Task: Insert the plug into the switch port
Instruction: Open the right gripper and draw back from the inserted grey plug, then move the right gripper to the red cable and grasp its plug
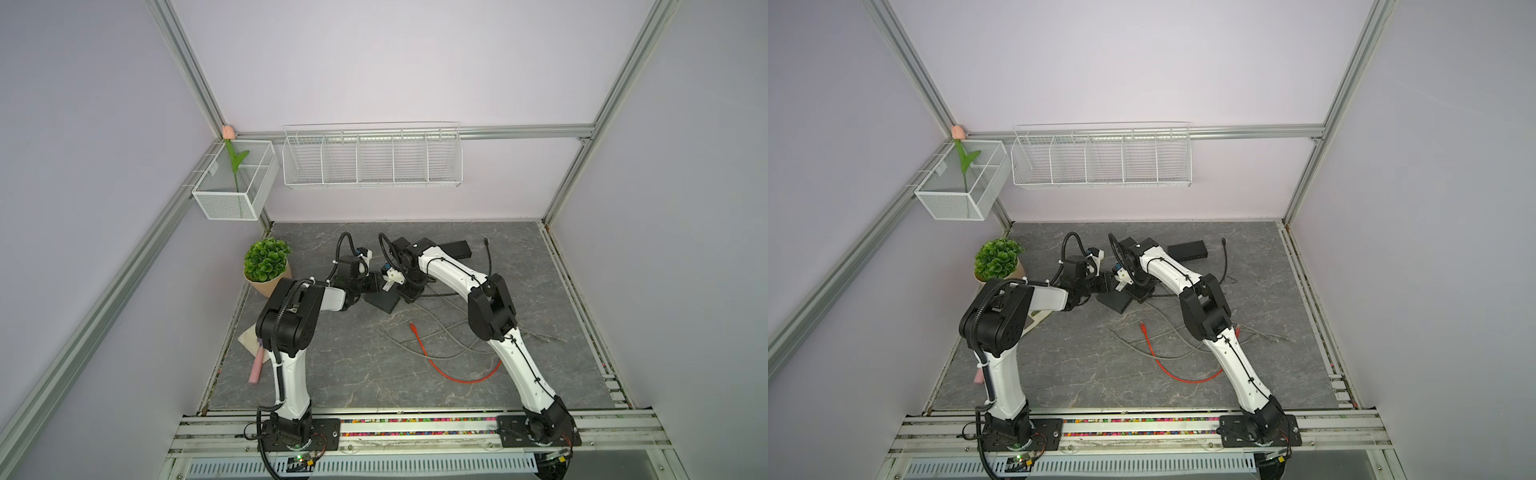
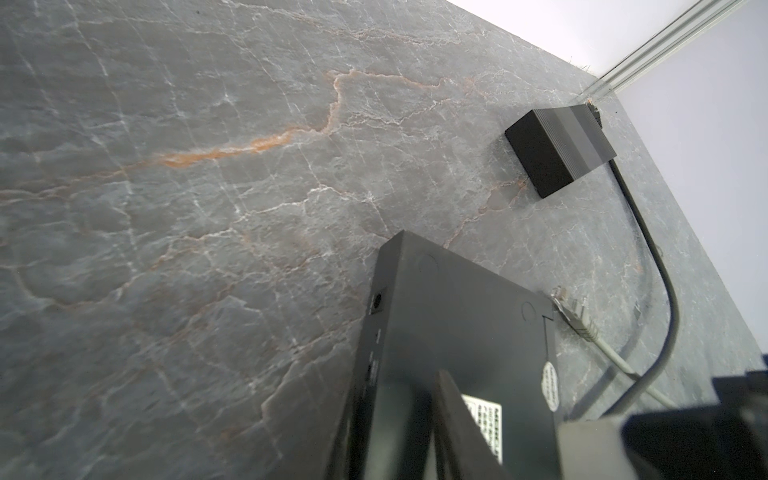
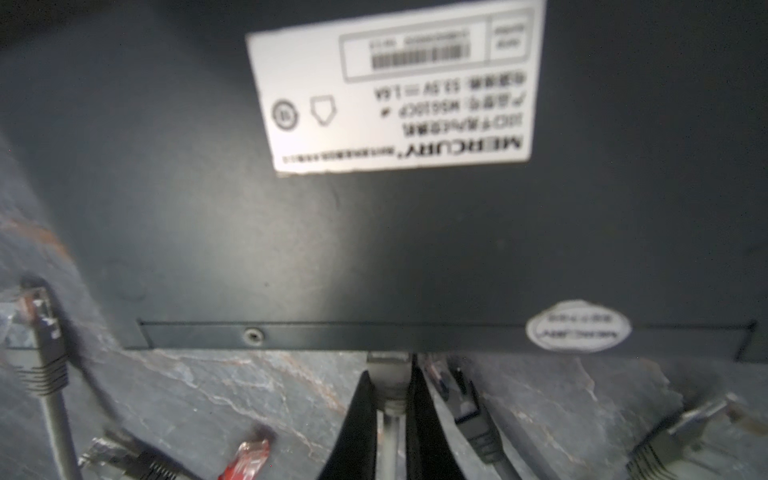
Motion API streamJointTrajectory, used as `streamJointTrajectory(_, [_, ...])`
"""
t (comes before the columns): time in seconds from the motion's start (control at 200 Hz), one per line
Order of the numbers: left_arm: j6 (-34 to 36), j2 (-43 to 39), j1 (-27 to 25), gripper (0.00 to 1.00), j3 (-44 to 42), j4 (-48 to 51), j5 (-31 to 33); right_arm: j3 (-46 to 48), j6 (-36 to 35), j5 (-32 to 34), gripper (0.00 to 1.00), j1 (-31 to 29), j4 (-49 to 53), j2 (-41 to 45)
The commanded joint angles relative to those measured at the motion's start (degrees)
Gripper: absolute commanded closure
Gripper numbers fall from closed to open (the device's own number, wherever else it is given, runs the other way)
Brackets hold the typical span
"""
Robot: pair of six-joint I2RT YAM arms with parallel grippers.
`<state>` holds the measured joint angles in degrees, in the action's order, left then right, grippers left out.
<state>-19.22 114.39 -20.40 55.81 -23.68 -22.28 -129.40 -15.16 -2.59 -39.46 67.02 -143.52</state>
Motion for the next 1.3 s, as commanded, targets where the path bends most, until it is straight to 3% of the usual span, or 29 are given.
streamJointTrajectory(0.0, [-3.9, -0.9, -0.8, 0.67, -4.0, 6.0, -13.8, 2.9, 0.2, -3.5, 0.89, -1.2, -27.6, 3.5])
streamJointTrajectory(0.235, [-5.9, -8.9, 5.9, 0.56, -3.9, 8.7, -13.3, 11.7, -1.2, -1.5, 0.54, -1.1, -28.2, 11.5])
streamJointTrajectory(0.29, [-6.2, -11.3, 7.5, 0.54, -3.4, 10.2, -12.6, 14.9, -1.4, -1.1, 0.23, -1.2, -28.2, 14.2])
streamJointTrajectory(0.35, [-7.1, -14.0, 9.4, 0.50, -3.1, 11.1, -11.9, 19.9, -1.2, -0.8, 0.17, -1.4, -30.1, 18.0])
streamJointTrajectory(0.525, [-6.4, -22.1, 11.7, 0.48, -2.8, 16.0, -9.0, 31.8, 0.3, 3.2, 0.16, -1.5, -34.5, 28.9])
streamJointTrajectory(0.72, [-7.5, -31.2, 9.8, 0.48, -8.9, 14.4, -6.8, 46.3, 6.1, 7.0, 0.27, -5.0, -36.9, 40.9])
streamJointTrajectory(0.85, [-5.3, -37.2, 3.5, 0.48, -11.5, 18.0, -0.8, 52.4, 10.2, 7.2, 0.46, -6.8, -36.0, 41.1])
streamJointTrajectory(1.01, [-6.9, -41.4, 0.9, 0.48, -17.0, 15.0, -1.1, 60.5, 13.7, 7.4, 0.60, -8.6, -40.6, 42.4])
streamJointTrajectory(1.295, [-8.9, -44.1, -1.3, 0.48, -21.8, 12.1, -0.7, 62.8, 15.8, 6.9, 0.60, -11.0, -43.6, 38.7])
